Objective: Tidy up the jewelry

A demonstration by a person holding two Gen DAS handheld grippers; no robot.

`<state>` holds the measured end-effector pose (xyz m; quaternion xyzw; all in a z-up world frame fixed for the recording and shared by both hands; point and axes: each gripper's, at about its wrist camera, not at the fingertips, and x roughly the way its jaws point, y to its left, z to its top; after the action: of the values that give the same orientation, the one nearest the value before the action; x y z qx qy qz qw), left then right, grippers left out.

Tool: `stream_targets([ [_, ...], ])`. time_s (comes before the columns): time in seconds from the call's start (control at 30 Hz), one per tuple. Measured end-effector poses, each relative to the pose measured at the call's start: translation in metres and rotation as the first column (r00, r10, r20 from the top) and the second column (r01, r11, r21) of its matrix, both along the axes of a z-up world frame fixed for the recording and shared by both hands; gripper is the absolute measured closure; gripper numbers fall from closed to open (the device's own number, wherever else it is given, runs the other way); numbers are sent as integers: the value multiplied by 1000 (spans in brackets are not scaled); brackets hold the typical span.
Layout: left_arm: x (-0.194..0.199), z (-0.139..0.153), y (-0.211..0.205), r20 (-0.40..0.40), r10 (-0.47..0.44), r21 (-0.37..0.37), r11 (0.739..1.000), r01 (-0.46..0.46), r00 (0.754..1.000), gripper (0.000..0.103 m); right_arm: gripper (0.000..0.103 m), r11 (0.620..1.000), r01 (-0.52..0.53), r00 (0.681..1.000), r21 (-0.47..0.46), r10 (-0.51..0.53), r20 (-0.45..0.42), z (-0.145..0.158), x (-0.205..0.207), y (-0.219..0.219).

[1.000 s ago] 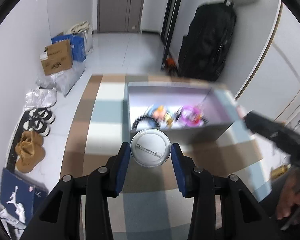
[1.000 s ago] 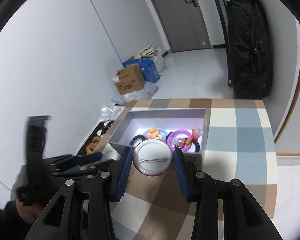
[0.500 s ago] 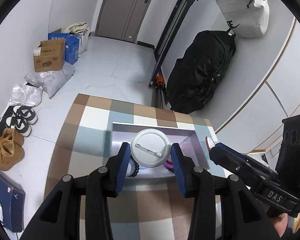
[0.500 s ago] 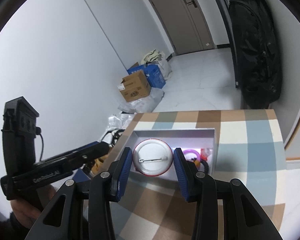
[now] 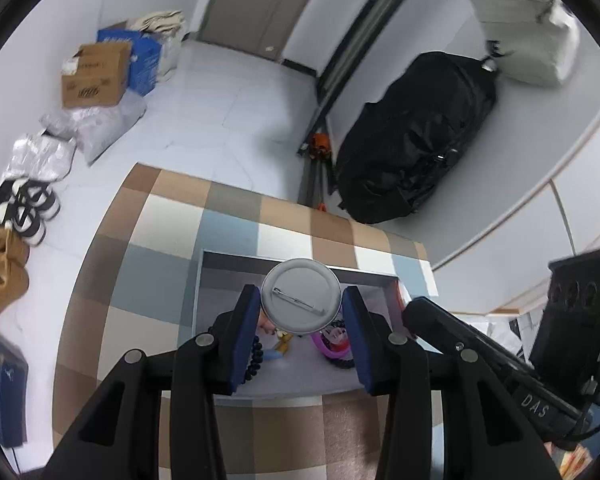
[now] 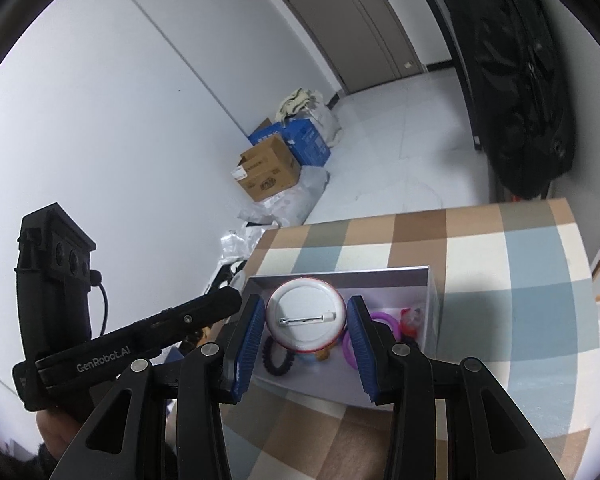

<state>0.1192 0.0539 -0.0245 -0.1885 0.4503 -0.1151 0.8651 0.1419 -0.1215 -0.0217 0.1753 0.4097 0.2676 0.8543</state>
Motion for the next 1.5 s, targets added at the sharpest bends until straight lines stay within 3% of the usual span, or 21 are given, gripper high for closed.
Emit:
stream_targets([
  [0.03,2,-1,1,-10,1,-12,1000,-1,1000,63,59,1000,8,1000,-6,-8,-4,-1,2,-1],
  [0.07,3,-2,0,-15,-2,-20,1000,2,1000,53,57,1000,21,1000,-11,-21,-4,-2,4,-2],
  [0.13,1,1,2,3,9,-35,999,-9,1000,42,35,999,46,999,-1,-46,-3,-1,4,-7],
  [0.17,-1,4,2,19,10,-34,999,-9,1000,40,29,998,62,998,10,-62,0,0,4,-11],
  [0.63,-14,18,-2,97,51,124,990,-63,994,39,1,992,115,987,-48,-109,121,20,-15,-22],
  [0.83,-28,28,-1,171,63,169,981,-92,983,26,0,993,108,979,-55,-96,181,30,-29,-19],
  [1.0,-37,32,-1,214,72,186,976,-113,974,26,0,993,106,973,-58,-91,211,34,-43,-21],
  [1.07,-43,35,-2,235,74,196,973,-122,969,20,0,993,107,971,-48,-93,220,35,-49,-22],
  [1.23,-64,45,-9,333,72,259,952,-164,940,9,0,993,99,958,-59,-79,276,41,-65,-21],
  [1.5,-76,42,-8,366,93,265,944,-199,926,8,0,993,104,948,-59,-82,309,42,-85,-26],
])
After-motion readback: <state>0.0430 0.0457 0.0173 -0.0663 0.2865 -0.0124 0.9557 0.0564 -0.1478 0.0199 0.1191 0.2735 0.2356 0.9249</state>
